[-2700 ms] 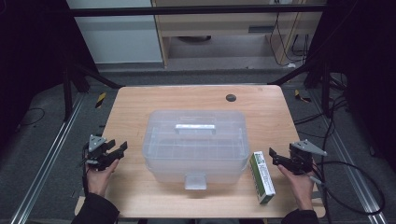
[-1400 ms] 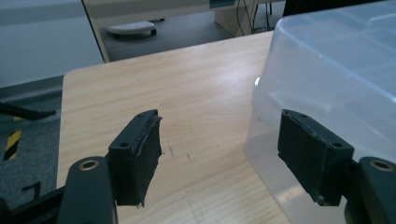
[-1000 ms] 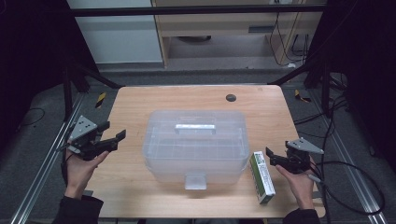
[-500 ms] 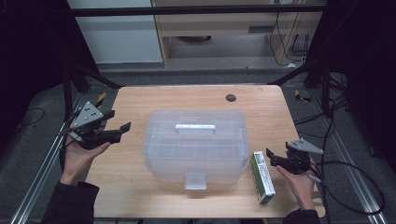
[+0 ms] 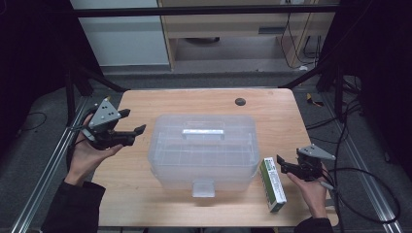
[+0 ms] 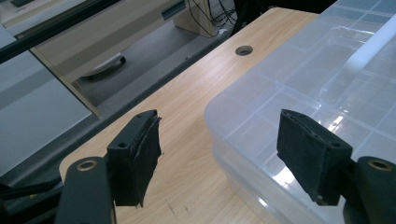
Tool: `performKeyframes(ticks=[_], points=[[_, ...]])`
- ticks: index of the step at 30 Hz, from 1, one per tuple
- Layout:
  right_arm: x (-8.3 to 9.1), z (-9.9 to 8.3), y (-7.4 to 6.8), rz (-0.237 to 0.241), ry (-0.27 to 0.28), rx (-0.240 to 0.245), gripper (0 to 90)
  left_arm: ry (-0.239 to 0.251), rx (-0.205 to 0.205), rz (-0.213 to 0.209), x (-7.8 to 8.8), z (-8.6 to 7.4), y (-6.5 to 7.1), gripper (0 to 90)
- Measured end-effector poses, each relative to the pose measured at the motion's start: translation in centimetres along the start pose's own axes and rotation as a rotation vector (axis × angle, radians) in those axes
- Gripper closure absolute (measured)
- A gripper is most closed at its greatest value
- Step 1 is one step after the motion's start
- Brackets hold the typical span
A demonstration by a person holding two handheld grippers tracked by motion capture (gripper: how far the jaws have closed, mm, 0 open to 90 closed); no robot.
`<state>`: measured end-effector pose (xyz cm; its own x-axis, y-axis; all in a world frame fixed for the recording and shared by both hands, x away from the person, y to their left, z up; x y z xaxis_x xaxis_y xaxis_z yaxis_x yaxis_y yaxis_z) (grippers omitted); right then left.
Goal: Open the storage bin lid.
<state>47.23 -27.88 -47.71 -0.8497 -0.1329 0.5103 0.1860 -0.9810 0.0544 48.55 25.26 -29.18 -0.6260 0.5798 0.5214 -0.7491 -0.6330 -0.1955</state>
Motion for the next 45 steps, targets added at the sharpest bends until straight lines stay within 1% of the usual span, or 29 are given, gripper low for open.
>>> performKeyframes(ticks=[3, 5, 6, 7, 9, 10, 14, 16, 20, 21, 24, 28, 29, 37, 41, 45], points=[[0.0, 0.0, 0.0, -0.001, -0.004, 0.003, 18.0, -0.021, -0.028, -0.006, -0.2, 0.4, 0.2, 29.4], [0.0, 0.0, -0.1, 0.001, -0.007, 0.0, 18.0, -0.025, -0.036, -0.009, -0.4, 0.7, 0.4, 29.4], [0.0, -0.1, -0.1, 0.002, -0.01, -0.001, 18.0, -0.035, -0.047, -0.01, -0.5, 0.8, 0.5, 29.4], [-0.1, -0.1, 0.0, -0.002, -0.009, 0.009, 18.0, -0.037, -0.049, -0.011, -0.6, 1.0, 0.6, 29.4], [-0.2, -0.1, 0.0, -0.002, -0.011, 0.011, 18.0, -0.057, -0.071, -0.022, -0.8, 1.3, 0.9, 29.5], [-0.2, -0.1, 0.0, -0.002, -0.011, 0.011, 18.0, -0.057, -0.071, -0.022, -0.8, 1.3, 0.9, 29.8], [-0.2, -0.2, -0.1, 0.002, -0.023, 0.002, 17.9, -0.073, -0.097, -0.033, -1.0, 1.9, 1.4, 30.5], [-0.2, -0.2, -0.1, 0.0, -0.021, 0.012, 17.9, -0.074, -0.107, -0.039, -1.1, 2.1, 1.7, 30.7], [-0.2, -0.2, 0.0, -0.002, -0.02, 0.014, 17.9, -0.083, -0.144, -0.047, -1.5, 2.7, 2.5, 30.7], [-0.2, -0.2, 0.0, -0.002, -0.021, 0.015, 17.9, -0.084, -0.146, -0.049, -1.6, 2.8, 2.7, 30.7], [-0.2, -0.2, 0.0, -0.002, -0.022, 0.016, 17.9, -0.098, -0.174, -0.057, -1.9, 3.2, 3.2, 30.7], [-0.3, -0.3, -0.1, -0.001, -0.027, 0.018, 17.9, -0.109, -0.195, -0.065, -2.3, 3.5, 4.0, 30.6], [-0.3, -0.3, -0.1, -0.001, -0.028, 0.018, 17.9, -0.115, -0.207, -0.067, -2.5, 3.6, 4.2, 30.4], [-0.3, -0.3, -0.1, 0.003, -0.034, 0.018, 18.1, -0.142, -0.255, -0.077, -3.5, 4.0, 5.2, 30.4], [-0.4, -0.3, -0.1, 0.004, -0.038, 0.035, 19.3, -0.15, -0.27, -0.086, -3.9, 4.2, 5.6, 30.4], [-0.4, -0.4, -0.2, 0.001, -0.042, 0.04, 21.1, -0.152, -0.285, -0.094, -4.2, 4.5, 6.1, 30.4]])
Point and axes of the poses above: each handheld gripper's, and its own axes: x roughly backward along the jaws, z roughly out of its top, y roughly to its right, the point moved 2 cm from there along -x, roughly forward along the jaws, and after that the axes turned 8 degrees about -z, right-handed, at the moved point
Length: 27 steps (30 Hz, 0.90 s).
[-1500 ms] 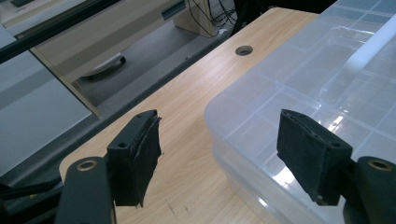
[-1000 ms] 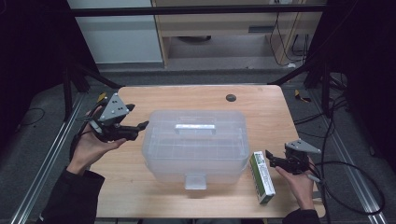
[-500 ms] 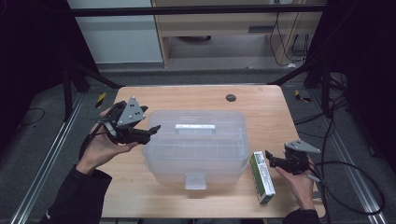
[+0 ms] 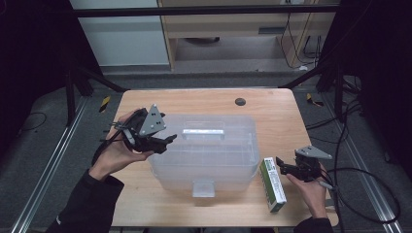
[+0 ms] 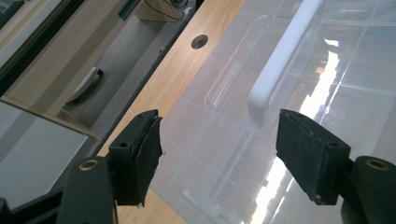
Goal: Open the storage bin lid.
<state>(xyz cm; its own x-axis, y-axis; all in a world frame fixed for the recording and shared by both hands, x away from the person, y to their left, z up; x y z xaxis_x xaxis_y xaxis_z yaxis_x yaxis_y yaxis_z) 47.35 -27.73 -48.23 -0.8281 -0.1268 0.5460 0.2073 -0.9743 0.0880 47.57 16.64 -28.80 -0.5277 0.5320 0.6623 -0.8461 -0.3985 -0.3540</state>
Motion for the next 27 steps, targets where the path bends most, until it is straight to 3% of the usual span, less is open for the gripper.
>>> performKeyframes(ticks=[7, 16, 27], points=[[0.0, 0.0, 0.0, -0.003, 0.003, 0.002, 21.1, -0.026, -0.04, 0.002, -0.6, 0.6, 0.4, 30.5], [-0.1, -0.1, 0.0, 0.0, -0.01, 0.014, 24.2, -0.052, -0.063, -0.009, -1.5, 0.9, 0.9, 31.1], [-0.2, -0.3, 0.0, 0.002, -0.018, 0.015, 25.5, -0.078, -0.099, 0.008, -2.7, 1.5, 1.4, 33.0]])
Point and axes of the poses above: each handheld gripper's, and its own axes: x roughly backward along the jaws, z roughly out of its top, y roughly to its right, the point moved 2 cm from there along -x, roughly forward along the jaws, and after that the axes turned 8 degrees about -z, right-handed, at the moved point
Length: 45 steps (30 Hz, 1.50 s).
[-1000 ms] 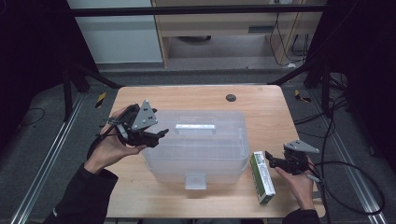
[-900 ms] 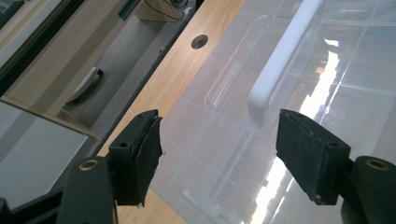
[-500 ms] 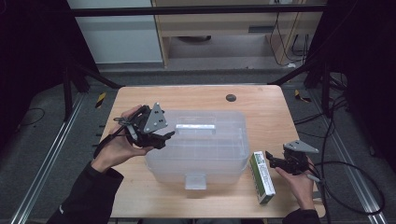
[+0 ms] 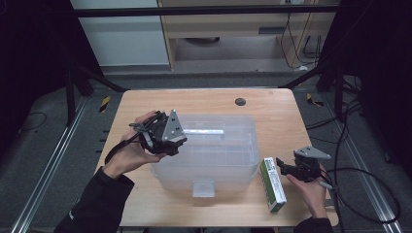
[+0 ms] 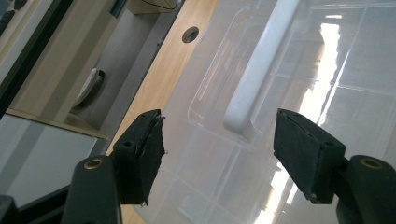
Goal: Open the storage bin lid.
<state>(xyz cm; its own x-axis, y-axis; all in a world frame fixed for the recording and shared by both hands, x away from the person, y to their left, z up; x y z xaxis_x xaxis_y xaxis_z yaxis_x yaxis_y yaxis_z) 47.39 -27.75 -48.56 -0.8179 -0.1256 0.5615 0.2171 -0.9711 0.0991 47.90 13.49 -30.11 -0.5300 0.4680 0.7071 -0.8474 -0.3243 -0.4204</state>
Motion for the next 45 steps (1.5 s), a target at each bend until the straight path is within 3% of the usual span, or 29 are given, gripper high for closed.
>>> performKeyframes(ticks=[2, 9, 25, 30, 36, 45], points=[[0.0, 0.0, 0.0, 0.001, -0.002, -0.002, 25.6, -0.004, -0.007, -0.025, -0.3, 0.2, 0.1, 33.3], [-0.1, -0.1, 0.0, 0.0, -0.007, 0.009, 25.9, -0.032, -0.044, 0.001, -0.8, 0.7, 0.2, 35.3], [-0.3, -0.3, 0.0, 0.002, -0.019, 0.012, 26.2, -0.086, -0.107, 0.003, -2.0, 1.6, 0.2, 41.9], [-0.3, -0.3, 0.0, 0.003, -0.021, 0.01, 26.2, -0.12, -0.152, 0.01, -2.4, 2.1, 0.3, 43.5], [-0.3, -0.3, 0.1, 0.003, -0.026, 0.008, 26.2, -0.144, -0.186, 0.013, -2.9, 2.4, 0.5, 47.7], [-0.3, -0.3, 0.0, 0.001, -0.027, 0.014, 26.3, -0.168, -0.207, 0.019, -3.3, 2.5, 0.6, 56.4]])
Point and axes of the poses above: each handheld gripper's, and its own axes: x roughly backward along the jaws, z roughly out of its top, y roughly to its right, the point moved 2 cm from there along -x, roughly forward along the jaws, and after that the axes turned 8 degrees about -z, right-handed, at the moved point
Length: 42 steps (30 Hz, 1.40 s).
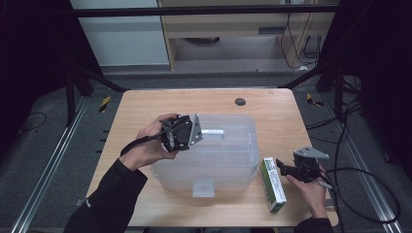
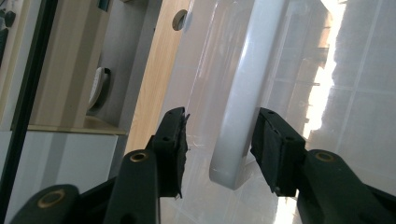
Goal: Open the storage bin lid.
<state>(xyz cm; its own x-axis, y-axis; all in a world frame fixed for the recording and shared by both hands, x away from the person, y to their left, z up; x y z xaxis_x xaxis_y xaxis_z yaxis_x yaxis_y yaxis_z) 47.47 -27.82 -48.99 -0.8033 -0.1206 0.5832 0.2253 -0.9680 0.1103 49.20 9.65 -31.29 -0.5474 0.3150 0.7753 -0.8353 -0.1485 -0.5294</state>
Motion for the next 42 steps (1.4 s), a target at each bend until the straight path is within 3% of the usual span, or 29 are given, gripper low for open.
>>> performKeyframes(ticks=[13, 26, 27, 35, 39, 41, 42], points=[[0.0, 0.0, -0.1, 0.007, -0.003, 0.0, 27.8, -0.027, -0.022, -0.013, -0.5, 0.1, 0.3, 70.8], [0.3, 0.4, -0.1, 0.014, 0.008, 0.001, 32.1, -0.045, -0.038, -0.017, -0.4, 0.3, 0.3, 72.0], [0.3, 0.4, -0.1, 0.014, 0.008, 0.001, 32.1, -0.038, 0.022, 0.021, -0.3, 0.2, 0.6, 72.0], [0.8, 0.9, -0.3, 0.032, 0.019, 0.001, 39.7, -0.052, 0.035, 0.017, -0.2, 0.3, 0.5, 72.1], [1.3, 1.4, -0.4, 0.044, 0.032, 0.005, 44.4, -0.052, 0.063, 0.026, -0.2, 0.4, 0.7, 72.1], [1.6, 1.7, -0.5, 0.053, 0.041, 0.008, 46.6, -0.067, -0.124, 0.088, 0.1, 0.8, -0.9, 72.1], [1.7, 1.8, -0.6, 0.055, 0.042, 0.008, 47.6, -0.064, -0.125, 0.095, 0.1, 0.8, -0.9, 72.0]])
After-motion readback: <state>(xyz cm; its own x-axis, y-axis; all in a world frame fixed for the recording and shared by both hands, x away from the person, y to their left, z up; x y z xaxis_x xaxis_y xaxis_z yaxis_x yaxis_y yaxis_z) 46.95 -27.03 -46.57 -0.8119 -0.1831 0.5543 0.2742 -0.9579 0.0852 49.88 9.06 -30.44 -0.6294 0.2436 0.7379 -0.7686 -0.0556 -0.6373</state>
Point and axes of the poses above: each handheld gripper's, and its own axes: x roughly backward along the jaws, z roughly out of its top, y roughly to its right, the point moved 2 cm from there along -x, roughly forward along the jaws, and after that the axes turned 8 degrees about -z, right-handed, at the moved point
